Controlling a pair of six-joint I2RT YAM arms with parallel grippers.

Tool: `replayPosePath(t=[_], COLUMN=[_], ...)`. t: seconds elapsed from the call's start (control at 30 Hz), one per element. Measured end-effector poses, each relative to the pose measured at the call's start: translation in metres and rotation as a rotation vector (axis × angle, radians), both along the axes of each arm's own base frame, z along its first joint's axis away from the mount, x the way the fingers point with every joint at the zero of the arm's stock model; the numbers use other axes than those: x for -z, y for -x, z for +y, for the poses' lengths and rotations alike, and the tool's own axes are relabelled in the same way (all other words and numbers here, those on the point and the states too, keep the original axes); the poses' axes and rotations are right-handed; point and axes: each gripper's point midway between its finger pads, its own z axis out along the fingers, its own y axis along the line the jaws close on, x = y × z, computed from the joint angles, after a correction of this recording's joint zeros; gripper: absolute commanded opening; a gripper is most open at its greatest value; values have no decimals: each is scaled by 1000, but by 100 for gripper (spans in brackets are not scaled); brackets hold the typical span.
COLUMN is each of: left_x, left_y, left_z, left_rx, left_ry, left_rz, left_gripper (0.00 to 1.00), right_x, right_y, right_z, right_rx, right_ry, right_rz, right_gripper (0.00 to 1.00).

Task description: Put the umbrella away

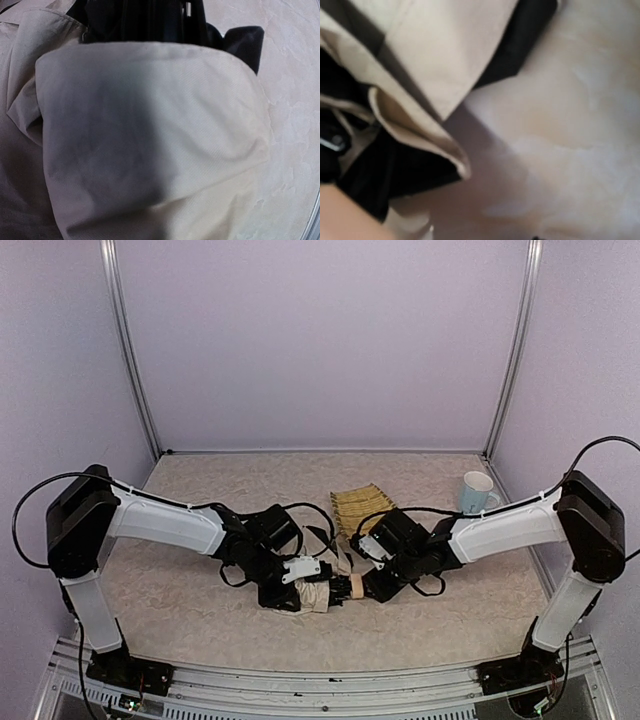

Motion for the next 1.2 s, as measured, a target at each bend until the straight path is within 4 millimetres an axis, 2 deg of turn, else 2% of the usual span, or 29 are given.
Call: replayPosePath(t=[0.07,0.17,0.23,0.33,0.4,0.47,0.53,0.57,0.7,0.77,0.93,1.1,1.2], left_x=[0,0,-1,-2,-3,-3,-3,-3,-3,-4,-5,-5,-6], left_y=[0,-1,-3,-7,-8,-7,-5,-4,0,0,2,4,4], left_z=[0,-1,-3,-11,-21,-27,-31,-32,-33,-33,-34,-34,-34], left_rx=[-2,-8,-16,-35,-32,-23,-14,-11,-5,-4,-2,2,4], left_ry=[3,13,29,62,89,108,123,130,145,151,167,176,182], left_rz=[1,29,74,145,182,210,236,249,293,303,341,374,390], left_gripper=[20,17,16,16,16,16,16,16,16,16,16,16,16], right_x=[-2,-16,-31,-59,-79,-89,-93,-94,-93,-90,-69,-41,-40], right_y=[1,3,5,5,1,-1,6,15,50,58,53,40,33], right_z=[-1,-2,-7,-15,-10,-3,7,16,47,58,82,79,77], right_rx=[-17,-59,-97,-154,-196,-246,-324,-401,-647,-727,-860,-920,-932], right_ry=[-4,-30,-47,-65,-73,-54,-41,-38,-46,-40,48,180,205], right_rz=[-13,-52,-112,-225,-315,-380,-424,-452,-525,-545,-597,-629,-652], right_gripper=[50,60,67,69,70,73,77,79,85,87,87,84,82])
